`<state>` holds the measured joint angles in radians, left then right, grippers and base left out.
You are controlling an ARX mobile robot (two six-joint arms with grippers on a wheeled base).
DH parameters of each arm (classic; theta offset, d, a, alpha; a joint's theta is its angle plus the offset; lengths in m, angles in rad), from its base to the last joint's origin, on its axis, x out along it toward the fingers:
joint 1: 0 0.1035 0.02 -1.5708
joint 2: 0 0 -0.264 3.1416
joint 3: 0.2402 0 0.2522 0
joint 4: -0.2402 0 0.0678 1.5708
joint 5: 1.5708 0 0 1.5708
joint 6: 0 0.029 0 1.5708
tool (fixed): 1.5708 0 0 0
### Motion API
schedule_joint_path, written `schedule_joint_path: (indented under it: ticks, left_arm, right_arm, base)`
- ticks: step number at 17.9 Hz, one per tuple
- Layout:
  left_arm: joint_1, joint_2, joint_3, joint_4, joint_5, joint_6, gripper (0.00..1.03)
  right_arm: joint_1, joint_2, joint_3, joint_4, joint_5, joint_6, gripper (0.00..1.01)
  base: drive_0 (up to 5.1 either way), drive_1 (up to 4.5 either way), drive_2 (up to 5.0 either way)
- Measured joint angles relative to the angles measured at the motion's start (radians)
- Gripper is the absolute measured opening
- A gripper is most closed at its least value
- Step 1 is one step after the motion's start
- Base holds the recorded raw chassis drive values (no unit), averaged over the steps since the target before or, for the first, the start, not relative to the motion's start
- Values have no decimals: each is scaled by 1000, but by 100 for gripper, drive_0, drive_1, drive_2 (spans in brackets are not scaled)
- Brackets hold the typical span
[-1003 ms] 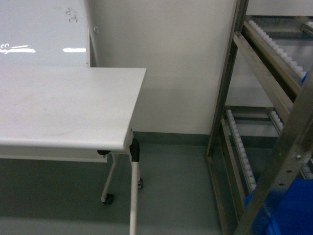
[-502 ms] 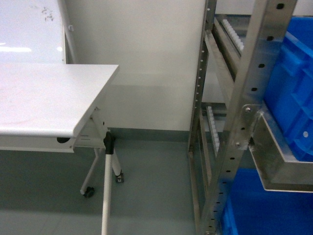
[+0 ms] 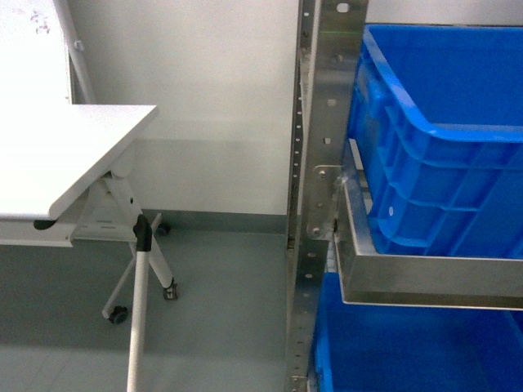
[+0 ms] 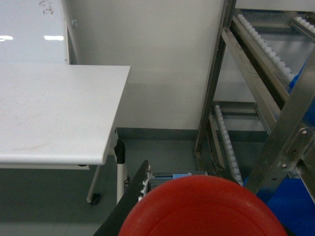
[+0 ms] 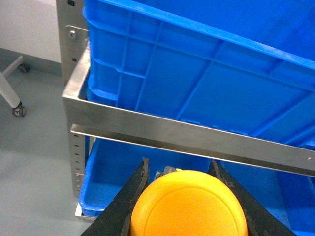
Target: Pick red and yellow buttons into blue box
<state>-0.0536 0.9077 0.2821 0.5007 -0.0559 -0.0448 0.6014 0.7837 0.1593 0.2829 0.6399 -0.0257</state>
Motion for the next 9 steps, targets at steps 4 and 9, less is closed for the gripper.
schedule_joint_path:
  ticks: [4,9]
  left_arm:
    - [0,0,0,-2,0,0,26]
    - [0,0,0,1,0,0,26]
  right_arm:
    - [0,0,0,-2,0,0,32]
    - [0,0,0,-1,0,0,32]
  base:
    - [491,-241,-241]
    - [494,-238,-238]
